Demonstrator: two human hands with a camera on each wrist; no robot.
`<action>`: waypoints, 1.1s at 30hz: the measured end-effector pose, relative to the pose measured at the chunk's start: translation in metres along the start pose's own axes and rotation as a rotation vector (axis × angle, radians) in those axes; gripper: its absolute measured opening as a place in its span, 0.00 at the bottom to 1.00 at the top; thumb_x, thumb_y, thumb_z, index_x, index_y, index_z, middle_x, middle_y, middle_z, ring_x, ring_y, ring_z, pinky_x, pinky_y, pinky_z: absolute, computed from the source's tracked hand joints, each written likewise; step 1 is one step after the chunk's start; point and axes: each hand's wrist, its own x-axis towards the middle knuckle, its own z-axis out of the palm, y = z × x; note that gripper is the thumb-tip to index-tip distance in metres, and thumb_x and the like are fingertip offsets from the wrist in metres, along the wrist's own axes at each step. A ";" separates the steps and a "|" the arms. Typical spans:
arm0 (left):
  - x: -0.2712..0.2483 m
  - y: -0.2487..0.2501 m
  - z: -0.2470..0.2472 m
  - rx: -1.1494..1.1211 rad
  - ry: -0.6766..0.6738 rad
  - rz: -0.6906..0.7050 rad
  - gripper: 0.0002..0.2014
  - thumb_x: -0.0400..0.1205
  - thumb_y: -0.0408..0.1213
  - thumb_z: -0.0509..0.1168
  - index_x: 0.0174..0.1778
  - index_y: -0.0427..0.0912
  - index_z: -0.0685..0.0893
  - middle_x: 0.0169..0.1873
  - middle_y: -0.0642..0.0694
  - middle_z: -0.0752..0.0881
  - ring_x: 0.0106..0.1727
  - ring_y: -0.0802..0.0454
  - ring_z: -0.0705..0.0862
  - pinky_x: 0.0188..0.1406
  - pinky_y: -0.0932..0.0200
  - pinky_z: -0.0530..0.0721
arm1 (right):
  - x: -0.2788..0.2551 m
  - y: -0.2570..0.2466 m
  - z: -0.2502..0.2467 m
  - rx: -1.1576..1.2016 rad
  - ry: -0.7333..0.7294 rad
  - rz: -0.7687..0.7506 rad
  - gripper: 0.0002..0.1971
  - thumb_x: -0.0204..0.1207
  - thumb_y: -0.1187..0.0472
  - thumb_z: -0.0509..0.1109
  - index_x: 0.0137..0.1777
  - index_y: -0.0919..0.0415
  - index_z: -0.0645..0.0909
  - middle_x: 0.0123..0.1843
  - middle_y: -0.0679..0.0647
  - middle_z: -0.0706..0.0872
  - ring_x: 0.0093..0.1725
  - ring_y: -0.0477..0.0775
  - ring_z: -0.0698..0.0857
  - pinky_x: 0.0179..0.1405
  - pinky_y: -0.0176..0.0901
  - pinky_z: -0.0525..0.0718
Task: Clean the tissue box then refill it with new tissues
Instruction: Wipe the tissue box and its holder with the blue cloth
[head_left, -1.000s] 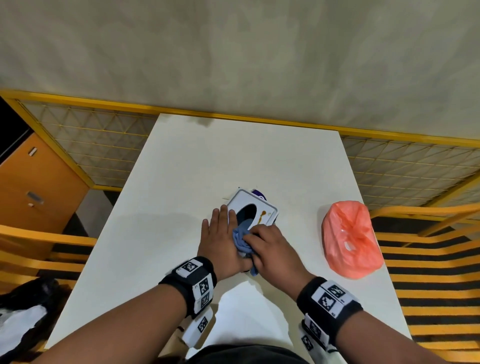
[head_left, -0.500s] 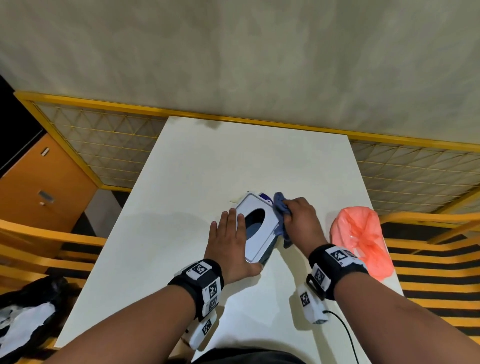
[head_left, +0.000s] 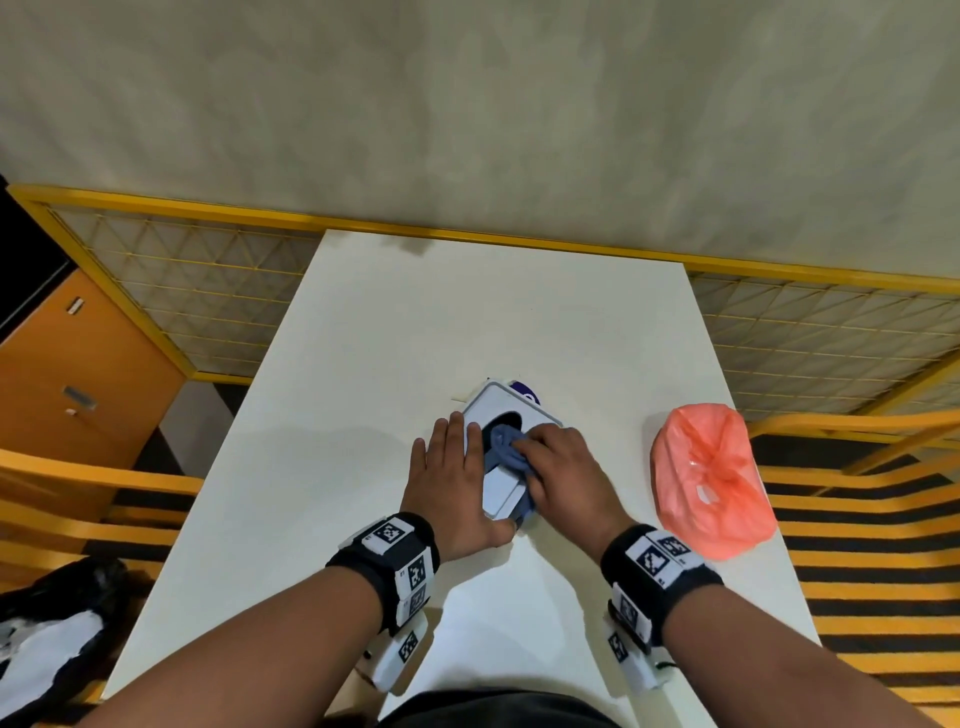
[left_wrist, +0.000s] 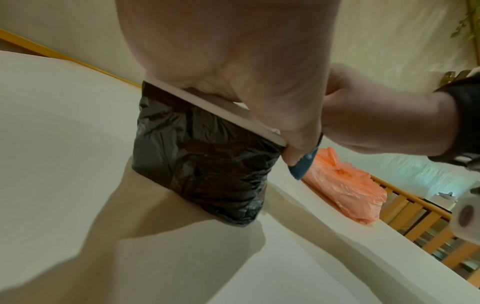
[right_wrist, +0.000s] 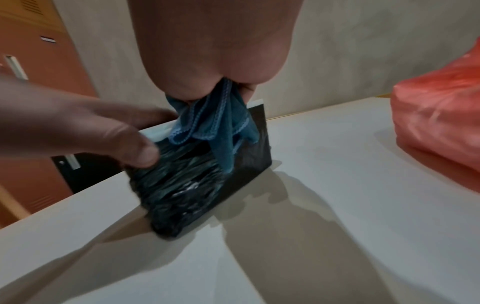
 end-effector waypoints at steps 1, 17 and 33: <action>0.000 0.000 -0.001 0.012 -0.012 0.003 0.62 0.68 0.72 0.61 0.87 0.38 0.40 0.87 0.36 0.40 0.87 0.37 0.39 0.84 0.34 0.46 | 0.003 0.004 -0.003 0.003 0.011 0.033 0.19 0.70 0.63 0.57 0.56 0.62 0.85 0.50 0.59 0.83 0.45 0.64 0.79 0.42 0.53 0.81; -0.005 -0.007 -0.001 0.039 -0.004 0.060 0.54 0.67 0.69 0.63 0.85 0.49 0.52 0.87 0.37 0.40 0.87 0.35 0.39 0.82 0.30 0.44 | 0.029 0.039 -0.013 0.167 0.063 0.356 0.10 0.76 0.70 0.62 0.51 0.66 0.84 0.48 0.63 0.82 0.46 0.65 0.80 0.45 0.49 0.75; -0.009 -0.024 -0.016 0.139 -0.110 0.310 0.34 0.66 0.57 0.68 0.66 0.49 0.68 0.87 0.41 0.38 0.87 0.38 0.35 0.79 0.24 0.43 | -0.008 0.004 -0.009 -0.069 -0.047 0.084 0.16 0.69 0.66 0.65 0.56 0.58 0.85 0.50 0.54 0.82 0.45 0.61 0.76 0.39 0.56 0.82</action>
